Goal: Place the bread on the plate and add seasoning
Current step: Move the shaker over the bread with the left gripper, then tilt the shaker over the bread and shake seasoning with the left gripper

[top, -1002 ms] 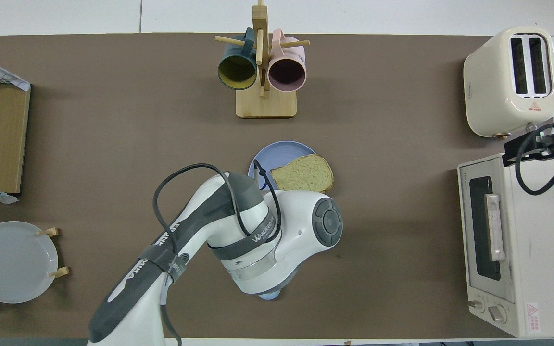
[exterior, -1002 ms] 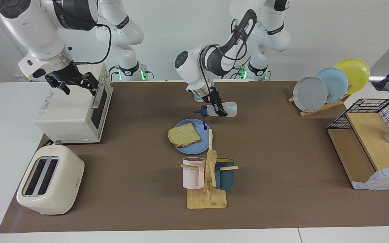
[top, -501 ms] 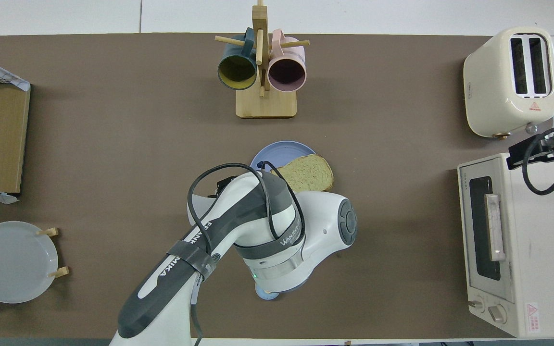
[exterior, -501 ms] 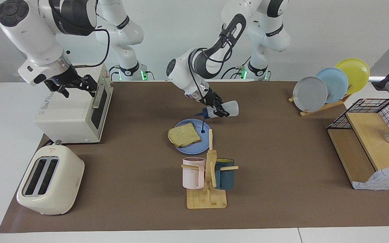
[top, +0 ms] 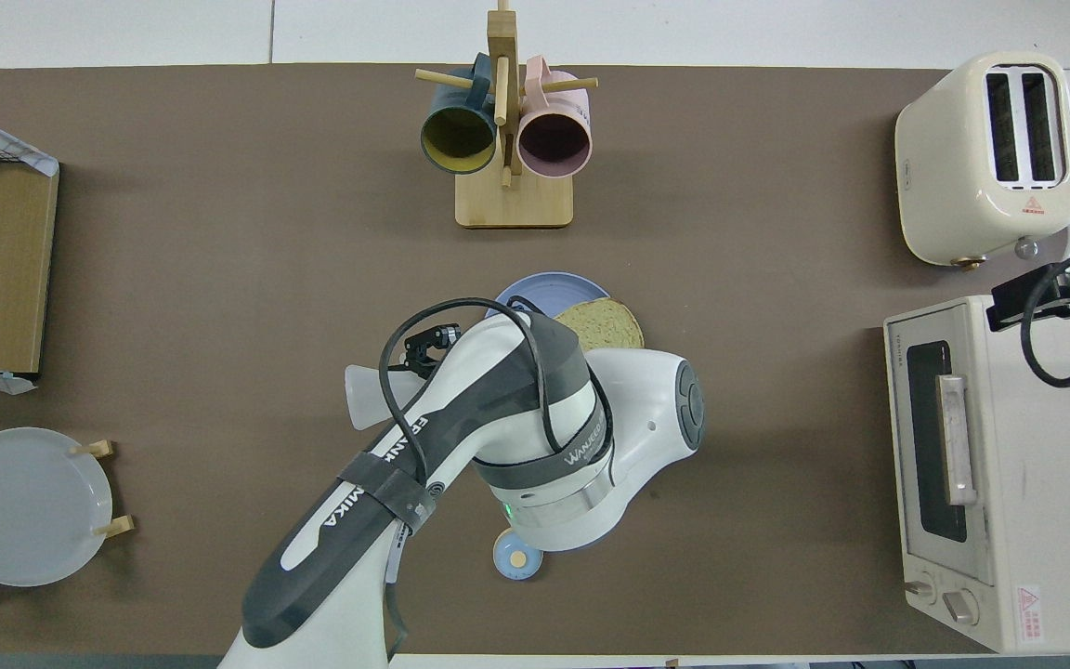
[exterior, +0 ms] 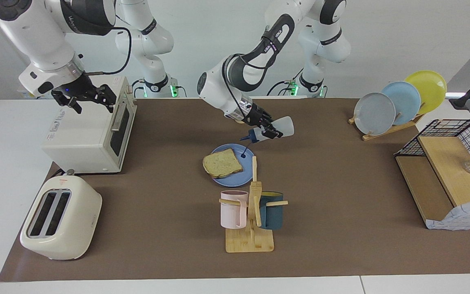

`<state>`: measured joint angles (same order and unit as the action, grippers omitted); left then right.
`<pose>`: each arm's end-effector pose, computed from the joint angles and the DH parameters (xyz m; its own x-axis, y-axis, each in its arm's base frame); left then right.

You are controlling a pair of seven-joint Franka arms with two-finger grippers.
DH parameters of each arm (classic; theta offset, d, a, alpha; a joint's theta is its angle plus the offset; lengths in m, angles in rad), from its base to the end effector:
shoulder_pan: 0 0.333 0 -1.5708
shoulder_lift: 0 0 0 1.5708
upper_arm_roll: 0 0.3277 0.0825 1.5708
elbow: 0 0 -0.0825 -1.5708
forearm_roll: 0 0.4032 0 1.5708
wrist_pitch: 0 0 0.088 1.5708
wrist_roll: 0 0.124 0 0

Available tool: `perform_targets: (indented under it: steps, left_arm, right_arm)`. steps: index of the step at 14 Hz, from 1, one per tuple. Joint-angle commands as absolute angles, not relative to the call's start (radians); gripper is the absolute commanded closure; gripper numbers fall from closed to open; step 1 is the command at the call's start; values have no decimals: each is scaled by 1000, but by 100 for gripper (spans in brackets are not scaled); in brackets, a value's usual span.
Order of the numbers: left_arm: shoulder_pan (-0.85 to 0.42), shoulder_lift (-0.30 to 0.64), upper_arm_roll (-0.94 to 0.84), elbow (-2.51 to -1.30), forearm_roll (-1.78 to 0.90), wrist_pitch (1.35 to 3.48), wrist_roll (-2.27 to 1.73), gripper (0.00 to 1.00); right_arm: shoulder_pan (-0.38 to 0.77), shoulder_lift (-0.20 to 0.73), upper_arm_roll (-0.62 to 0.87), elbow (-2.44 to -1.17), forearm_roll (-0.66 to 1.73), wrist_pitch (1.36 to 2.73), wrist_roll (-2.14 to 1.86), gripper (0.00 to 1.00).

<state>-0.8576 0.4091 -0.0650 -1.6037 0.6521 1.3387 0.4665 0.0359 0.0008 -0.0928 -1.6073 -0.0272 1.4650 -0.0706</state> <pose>0.4394 -0.4312 0.3755 0.1641 -0.6296 -0.7594 -0.9780 -0.0031 -0.2088 0.5571 -0.0353 0.5928 0.9895 0.0114 -0.1441 0.0140 -0.9998 0.0171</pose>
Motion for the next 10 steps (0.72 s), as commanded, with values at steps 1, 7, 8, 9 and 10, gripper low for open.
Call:
perform_targets:
  steps: [1, 7, 8, 9, 10]
  left_arm:
    - [-873, 459, -54, -1530, 676, 1257, 463, 100]
    - [-899, 718, -54, -1251, 725, 1059, 468, 100]
    - [-910, 721, -51, -1250, 729, 1045, 468, 100]
    - [-916, 721, -55, -1253, 761, 1031, 468, 100]
    - [-922, 748, -61, -1253, 826, 999, 469, 100]
  right_arm:
    - [26, -8, -95, -1611, -34, 1465, -94, 0]
    - [28, -8, -95, -1595, -34, 1471, -98, 0]
    - [29, -11, -94, -1595, -34, 1471, -95, 0]
    - [29, -15, -94, -1597, -32, 1470, -95, 0]
    - [32, -17, -94, -1600, -32, 1470, -91, 0]
